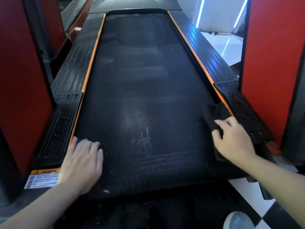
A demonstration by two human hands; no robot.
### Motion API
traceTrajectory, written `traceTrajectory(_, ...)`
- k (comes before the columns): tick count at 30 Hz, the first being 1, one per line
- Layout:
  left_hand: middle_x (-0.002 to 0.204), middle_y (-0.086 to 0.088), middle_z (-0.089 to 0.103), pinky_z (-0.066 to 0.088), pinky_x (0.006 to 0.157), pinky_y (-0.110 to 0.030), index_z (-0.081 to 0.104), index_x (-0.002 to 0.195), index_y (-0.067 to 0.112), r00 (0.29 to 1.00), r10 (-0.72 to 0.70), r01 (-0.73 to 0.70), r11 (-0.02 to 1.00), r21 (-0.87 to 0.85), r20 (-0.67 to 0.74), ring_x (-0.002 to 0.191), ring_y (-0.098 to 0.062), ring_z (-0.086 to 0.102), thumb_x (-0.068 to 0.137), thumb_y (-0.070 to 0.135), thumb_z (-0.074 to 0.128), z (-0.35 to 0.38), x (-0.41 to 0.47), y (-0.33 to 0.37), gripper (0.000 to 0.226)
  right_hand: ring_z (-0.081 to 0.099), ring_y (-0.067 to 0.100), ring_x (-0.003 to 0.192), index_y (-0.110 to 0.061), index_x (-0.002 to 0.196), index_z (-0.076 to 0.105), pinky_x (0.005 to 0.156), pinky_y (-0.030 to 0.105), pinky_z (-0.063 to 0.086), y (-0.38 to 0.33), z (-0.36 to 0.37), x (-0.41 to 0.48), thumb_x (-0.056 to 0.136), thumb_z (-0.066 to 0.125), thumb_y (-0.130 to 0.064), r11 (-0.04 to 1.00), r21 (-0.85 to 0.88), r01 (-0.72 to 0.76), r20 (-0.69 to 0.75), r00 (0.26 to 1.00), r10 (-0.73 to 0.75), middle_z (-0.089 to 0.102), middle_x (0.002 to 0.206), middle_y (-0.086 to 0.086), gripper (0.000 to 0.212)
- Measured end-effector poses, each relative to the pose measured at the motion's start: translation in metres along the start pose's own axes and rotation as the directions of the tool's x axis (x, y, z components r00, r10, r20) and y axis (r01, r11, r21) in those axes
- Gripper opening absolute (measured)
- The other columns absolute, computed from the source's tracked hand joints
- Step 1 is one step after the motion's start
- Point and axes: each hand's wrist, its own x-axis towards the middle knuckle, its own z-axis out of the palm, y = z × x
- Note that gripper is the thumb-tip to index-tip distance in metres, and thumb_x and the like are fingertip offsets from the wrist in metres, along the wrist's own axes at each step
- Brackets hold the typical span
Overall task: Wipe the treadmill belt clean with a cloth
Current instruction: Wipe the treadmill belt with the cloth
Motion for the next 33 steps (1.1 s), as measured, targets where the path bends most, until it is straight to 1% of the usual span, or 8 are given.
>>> traceTrajectory(2, 0.121, -0.022, 0.059, 0.014, 0.118, -0.057, 0.060, 0.121, -0.002, 0.999, -0.045, 0.044, 0.996, 0.074, 0.011, 0.127, -0.043, 0.046, 0.093, 0.030, 0.034, 0.005, 0.007, -0.027, 0.050, 0.053, 0.040, 0.091, -0.009, 0.123, 0.067, 0.082, 0.047, 0.051, 0.011, -0.003, 0.012, 0.089, 0.063, -0.016, 0.997, -0.060, -0.042, 0.033, 0.998, 0.044, 0.055, 0.109, 0.011, 0.036)
traceTrajectory(6, 0.150, -0.032, 0.033, 0.021, 0.114, -0.060, 0.041, 0.143, -0.005, 0.987, -0.142, 0.138, 0.989, 0.058, 0.071, 0.140, -0.051, 0.028, 0.092, 0.032, 0.028, 0.020, 0.011, -0.067, 0.064, 0.047, 0.037, 0.102, -0.011, 0.137, 0.057, 0.092, 0.050, 0.046, 0.025, 0.000, 0.023, 0.097, 0.055, -0.020, 0.986, -0.163, 0.021, 0.193, 0.981, 0.011, 0.050, 0.123, 0.008, 0.041)
traceTrajectory(10, 0.153, -0.041, 0.015, 0.003, 0.119, -0.061, 0.042, 0.132, -0.021, 0.990, -0.022, 0.004, 0.992, 0.123, 0.139, 0.144, -0.057, 0.004, 0.096, 0.019, 0.014, 0.038, 0.006, -0.077, 0.061, 0.043, 0.037, 0.112, -0.015, 0.144, 0.046, 0.097, 0.048, 0.043, 0.016, 0.006, 0.025, 0.101, 0.046, -0.024, 0.985, -0.164, -0.056, 0.264, 0.959, 0.099, 0.042, 0.134, 0.007, 0.044)
traceTrajectory(13, 0.150, -0.044, 0.018, -0.001, 0.118, -0.056, 0.037, 0.133, -0.025, 0.993, -0.018, 0.006, 0.994, 0.105, 0.119, 0.140, -0.060, 0.012, 0.093, 0.014, 0.022, 0.043, 0.006, -0.081, 0.057, 0.041, 0.037, 0.115, -0.014, 0.143, 0.046, 0.098, 0.047, 0.042, 0.011, 0.005, 0.024, 0.101, 0.045, -0.024, 0.987, -0.144, -0.074, 0.272, 0.956, 0.111, 0.041, 0.136, 0.006, 0.044)
traceTrajectory(18, 0.161, -0.020, 0.017, 0.013, 0.121, -0.047, 0.025, 0.153, 0.003, 0.986, -0.163, 0.167, 0.979, -0.118, 0.044, 0.149, -0.037, 0.015, 0.095, 0.032, 0.021, 0.035, 0.010, -0.077, 0.065, 0.045, 0.035, 0.116, -0.011, 0.141, 0.051, 0.100, 0.046, 0.042, -0.008, 0.009, 0.020, 0.099, 0.048, -0.023, 0.989, -0.112, -0.095, 0.251, 0.961, 0.121, 0.045, 0.135, 0.007, 0.044)
traceTrajectory(22, 0.161, -0.022, 0.017, 0.012, 0.122, -0.048, 0.031, 0.150, -0.002, 0.991, -0.118, 0.123, 0.989, -0.084, 0.064, 0.150, -0.036, 0.014, 0.093, 0.032, 0.018, 0.036, 0.011, -0.079, 0.068, 0.052, 0.042, 0.101, -0.006, 0.131, 0.060, 0.095, 0.048, 0.045, -0.040, 0.023, 0.007, 0.092, 0.055, -0.021, 0.995, -0.054, -0.082, 0.181, 0.979, 0.090, 0.050, 0.125, 0.014, 0.042)
traceTrajectory(27, 0.164, -0.009, 0.014, 0.004, 0.123, -0.035, 0.024, 0.155, 0.009, 0.977, -0.196, 0.210, 0.952, -0.222, 0.083, 0.152, -0.021, 0.008, 0.092, 0.032, 0.026, 0.028, 0.011, -0.074, 0.067, 0.052, 0.037, 0.098, -0.007, 0.130, 0.060, 0.092, 0.046, 0.048, -0.118, 0.044, -0.015, 0.092, 0.053, -0.029, 0.999, 0.040, 0.014, 0.183, 0.983, -0.021, 0.051, 0.123, 0.014, 0.045)
traceTrajectory(33, 0.163, -0.009, 0.016, 0.007, 0.123, -0.035, 0.023, 0.154, 0.005, 0.971, -0.218, 0.237, 0.941, -0.244, 0.101, 0.151, -0.020, 0.011, 0.095, 0.023, 0.029, 0.026, 0.012, -0.074, 0.062, 0.046, 0.027, 0.106, -0.009, 0.134, 0.052, 0.098, 0.043, 0.044, -0.221, 0.060, -0.037, 0.101, 0.032, -0.036, 0.956, 0.224, 0.187, 0.309, 0.917, -0.252, 0.045, 0.131, 0.009, 0.047)
